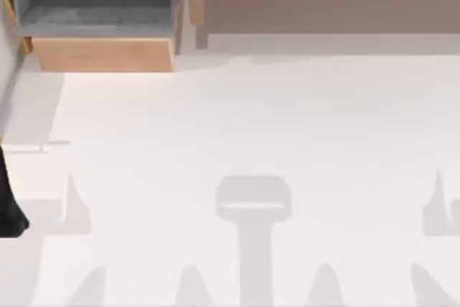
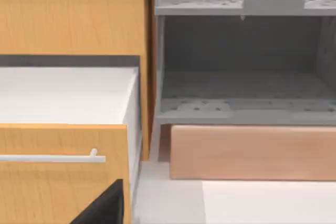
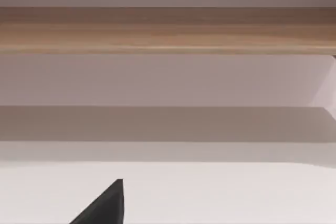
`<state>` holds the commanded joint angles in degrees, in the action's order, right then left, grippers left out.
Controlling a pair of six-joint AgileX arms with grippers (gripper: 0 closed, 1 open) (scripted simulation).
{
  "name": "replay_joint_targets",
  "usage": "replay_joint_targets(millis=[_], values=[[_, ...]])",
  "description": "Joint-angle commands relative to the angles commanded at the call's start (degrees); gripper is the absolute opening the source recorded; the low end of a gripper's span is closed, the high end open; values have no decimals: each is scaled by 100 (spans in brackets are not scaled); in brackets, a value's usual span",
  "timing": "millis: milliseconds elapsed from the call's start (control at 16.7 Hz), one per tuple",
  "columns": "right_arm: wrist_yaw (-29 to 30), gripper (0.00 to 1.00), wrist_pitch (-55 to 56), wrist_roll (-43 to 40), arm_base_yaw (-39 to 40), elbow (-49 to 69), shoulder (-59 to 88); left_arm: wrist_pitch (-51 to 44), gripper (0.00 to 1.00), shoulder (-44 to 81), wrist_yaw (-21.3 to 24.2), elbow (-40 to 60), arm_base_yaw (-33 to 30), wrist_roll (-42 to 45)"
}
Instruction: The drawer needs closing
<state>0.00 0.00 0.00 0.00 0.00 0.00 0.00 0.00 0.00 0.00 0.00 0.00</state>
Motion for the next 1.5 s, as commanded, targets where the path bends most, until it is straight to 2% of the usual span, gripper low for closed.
replay_joint_targets(millis=[240,780,960,1320,1500], values=[[0,100,0,0,0,0,0,81,100,219,-172,208,-183,6],[0,100,0,0,0,0,0,845,100,3067,-1849,2183,-1860,54],[0,100,0,0,0,0,0,1020,100,3650,-2217,2626,-2234,61],[0,100,0,0,0,0,0,1048,100,3729,-2279,2698,-2291,59],[0,100,0,0,0,0,0,1264,100,3954,-2037,2634,-2074,344]])
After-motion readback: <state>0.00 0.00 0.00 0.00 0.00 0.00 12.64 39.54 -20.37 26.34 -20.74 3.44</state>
